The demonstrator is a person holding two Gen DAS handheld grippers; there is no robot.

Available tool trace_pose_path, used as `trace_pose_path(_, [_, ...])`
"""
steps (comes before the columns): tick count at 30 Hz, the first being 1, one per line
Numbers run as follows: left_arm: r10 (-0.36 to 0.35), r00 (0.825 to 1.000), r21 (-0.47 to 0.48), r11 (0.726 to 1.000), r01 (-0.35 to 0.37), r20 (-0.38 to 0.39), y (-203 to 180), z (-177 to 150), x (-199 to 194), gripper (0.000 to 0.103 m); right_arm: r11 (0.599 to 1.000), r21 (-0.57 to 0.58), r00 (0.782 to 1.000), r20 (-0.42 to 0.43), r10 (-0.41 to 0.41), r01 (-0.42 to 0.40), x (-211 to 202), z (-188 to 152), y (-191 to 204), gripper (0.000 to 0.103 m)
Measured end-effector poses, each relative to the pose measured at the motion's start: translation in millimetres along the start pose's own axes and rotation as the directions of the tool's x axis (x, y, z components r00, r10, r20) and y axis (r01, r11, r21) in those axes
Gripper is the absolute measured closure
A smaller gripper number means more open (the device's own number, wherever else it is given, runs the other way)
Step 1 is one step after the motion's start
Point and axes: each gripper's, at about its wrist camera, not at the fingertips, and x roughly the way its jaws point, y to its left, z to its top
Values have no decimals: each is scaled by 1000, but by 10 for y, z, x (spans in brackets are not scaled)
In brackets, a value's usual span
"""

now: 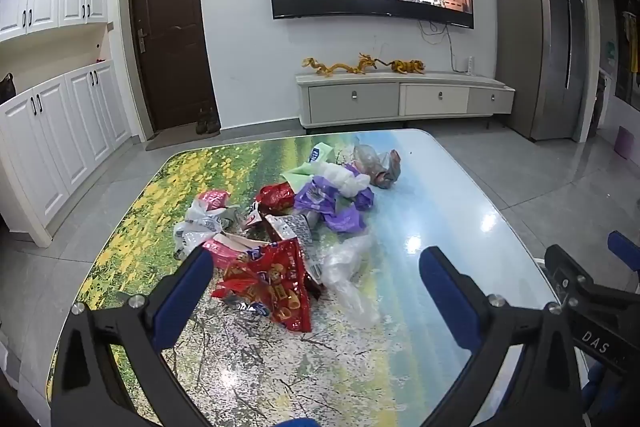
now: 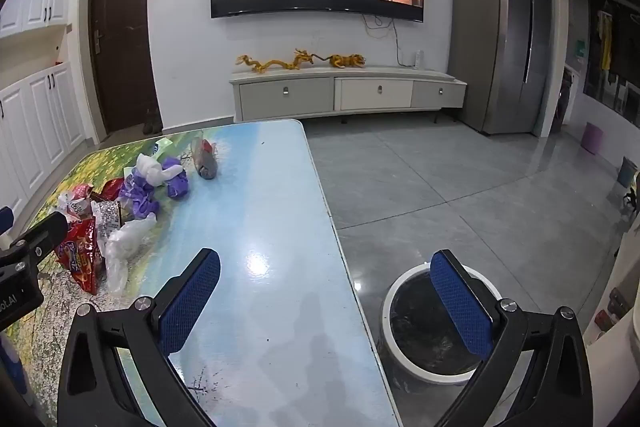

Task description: Collect trash

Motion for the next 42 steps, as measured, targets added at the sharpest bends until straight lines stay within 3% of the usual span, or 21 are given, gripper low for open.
trace_pose_path(10, [-6, 1000, -7, 1000, 6, -2, 21, 6, -3, 0, 999, -42, 1000, 10, -10, 10, -3, 16, -96, 0])
trace_pose_path(11, [-6, 1000, -8, 1000, 6, -3, 24, 7, -4, 0, 999, -22, 999, 7, -47, 47, -11, -21, -32, 0])
trace_pose_path(25, [-13, 1000, -9, 1000, 13, -6, -69, -5, 57, 0, 993, -21, 992, 41, -118, 118, -64, 32, -107, 0])
trace_pose_path(42, [-12, 1000, -37, 999, 12, 0, -47, 20, 21, 0, 991, 3, 988, 71, -134, 134, -128, 59, -209, 0])
